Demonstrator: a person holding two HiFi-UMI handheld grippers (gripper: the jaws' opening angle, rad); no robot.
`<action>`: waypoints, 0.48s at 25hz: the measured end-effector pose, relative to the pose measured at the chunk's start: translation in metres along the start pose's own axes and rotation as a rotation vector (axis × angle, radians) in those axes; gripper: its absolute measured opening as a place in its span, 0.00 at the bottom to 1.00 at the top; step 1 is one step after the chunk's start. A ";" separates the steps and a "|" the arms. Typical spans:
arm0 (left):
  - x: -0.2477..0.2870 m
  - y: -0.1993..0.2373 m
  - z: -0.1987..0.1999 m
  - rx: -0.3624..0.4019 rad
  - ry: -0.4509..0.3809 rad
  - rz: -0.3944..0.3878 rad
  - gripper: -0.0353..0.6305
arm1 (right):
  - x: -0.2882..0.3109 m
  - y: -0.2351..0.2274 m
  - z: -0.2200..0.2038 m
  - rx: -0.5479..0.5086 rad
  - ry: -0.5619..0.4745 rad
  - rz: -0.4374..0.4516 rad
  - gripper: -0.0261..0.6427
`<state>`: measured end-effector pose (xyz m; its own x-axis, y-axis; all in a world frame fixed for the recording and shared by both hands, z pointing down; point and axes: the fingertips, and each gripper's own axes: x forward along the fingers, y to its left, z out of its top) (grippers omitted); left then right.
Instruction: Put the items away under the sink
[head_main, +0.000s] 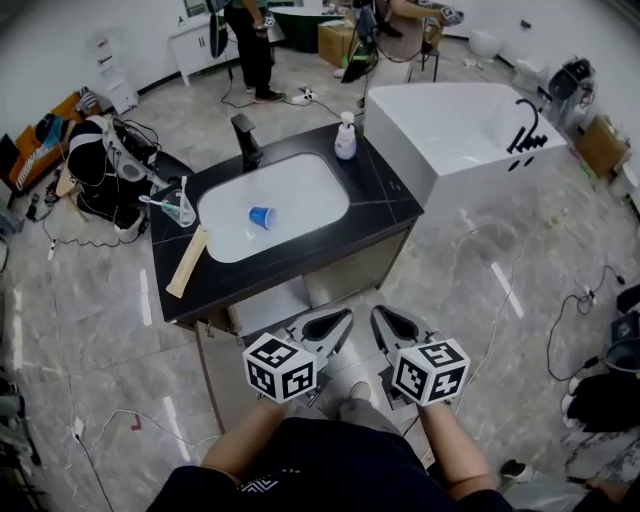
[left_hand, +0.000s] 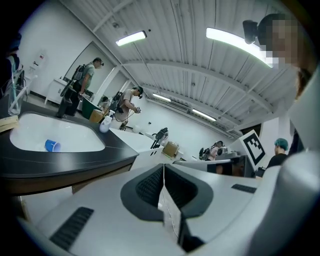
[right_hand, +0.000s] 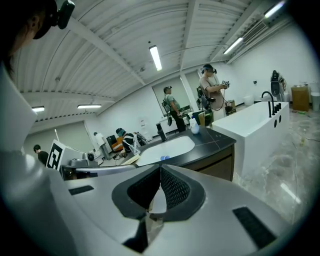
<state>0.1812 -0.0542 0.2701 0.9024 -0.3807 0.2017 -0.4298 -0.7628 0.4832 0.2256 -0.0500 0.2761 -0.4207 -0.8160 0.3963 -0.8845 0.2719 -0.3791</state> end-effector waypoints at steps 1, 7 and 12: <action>0.004 0.001 0.001 -0.001 -0.003 0.014 0.07 | 0.002 -0.004 0.002 -0.003 0.005 0.016 0.09; 0.027 0.006 0.003 -0.003 -0.021 0.096 0.07 | 0.010 -0.030 0.009 -0.048 0.033 0.077 0.09; 0.033 0.018 0.011 -0.011 -0.025 0.154 0.07 | 0.028 -0.041 0.016 -0.049 0.058 0.112 0.09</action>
<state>0.2030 -0.0864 0.2762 0.8249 -0.5056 0.2527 -0.5623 -0.6888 0.4576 0.2540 -0.0920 0.2891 -0.5268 -0.7489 0.4020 -0.8398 0.3854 -0.3824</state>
